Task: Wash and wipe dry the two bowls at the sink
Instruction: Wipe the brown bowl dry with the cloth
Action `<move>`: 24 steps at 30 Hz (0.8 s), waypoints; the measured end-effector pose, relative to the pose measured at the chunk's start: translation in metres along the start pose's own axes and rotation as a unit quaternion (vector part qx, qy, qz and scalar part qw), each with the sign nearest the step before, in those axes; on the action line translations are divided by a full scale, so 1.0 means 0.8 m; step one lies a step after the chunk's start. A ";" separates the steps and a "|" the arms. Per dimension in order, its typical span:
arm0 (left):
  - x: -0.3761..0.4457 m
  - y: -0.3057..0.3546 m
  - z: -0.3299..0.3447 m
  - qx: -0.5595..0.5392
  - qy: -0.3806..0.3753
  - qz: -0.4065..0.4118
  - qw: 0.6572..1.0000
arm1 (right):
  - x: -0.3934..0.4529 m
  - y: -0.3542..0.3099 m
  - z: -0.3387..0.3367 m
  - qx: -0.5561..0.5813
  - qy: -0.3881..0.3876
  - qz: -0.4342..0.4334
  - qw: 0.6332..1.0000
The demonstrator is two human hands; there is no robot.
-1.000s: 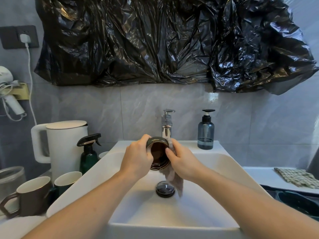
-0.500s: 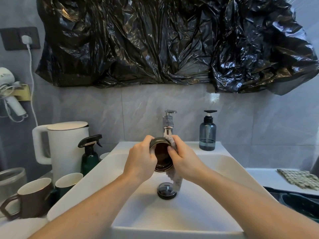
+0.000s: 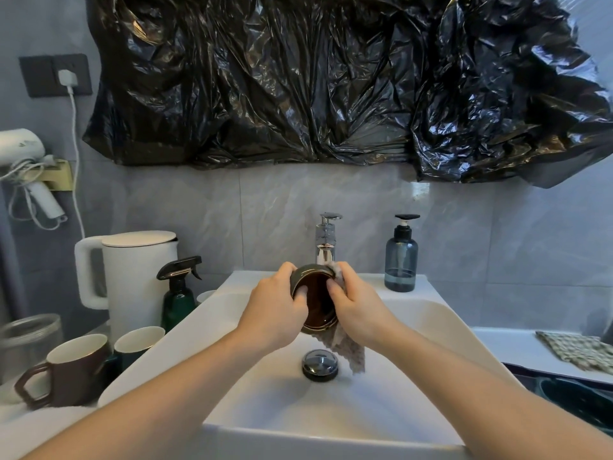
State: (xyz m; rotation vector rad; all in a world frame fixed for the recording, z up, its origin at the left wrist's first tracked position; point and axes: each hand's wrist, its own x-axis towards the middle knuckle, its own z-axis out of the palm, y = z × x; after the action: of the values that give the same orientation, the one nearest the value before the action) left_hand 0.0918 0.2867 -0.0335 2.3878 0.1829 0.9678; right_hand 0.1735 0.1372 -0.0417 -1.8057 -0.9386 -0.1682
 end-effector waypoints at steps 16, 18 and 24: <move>-0.027 -0.024 -0.009 0.027 0.047 -0.023 0.998 | -0.010 -0.024 0.012 -0.014 -0.065 -0.037 0.997; -0.027 -0.026 -0.008 0.028 0.044 -0.026 0.998 | -0.011 -0.023 0.011 0.010 -0.063 -0.027 0.998; -0.027 -0.027 -0.005 0.044 0.024 -0.012 0.999 | -0.007 -0.022 0.022 -0.087 -0.058 -0.115 0.988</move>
State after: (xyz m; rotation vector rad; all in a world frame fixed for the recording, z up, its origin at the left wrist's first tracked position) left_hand 0.0753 0.2996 -0.0561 2.4370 0.2785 1.0269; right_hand 0.1528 0.1519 -0.0395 -1.8770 -1.2485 -0.3004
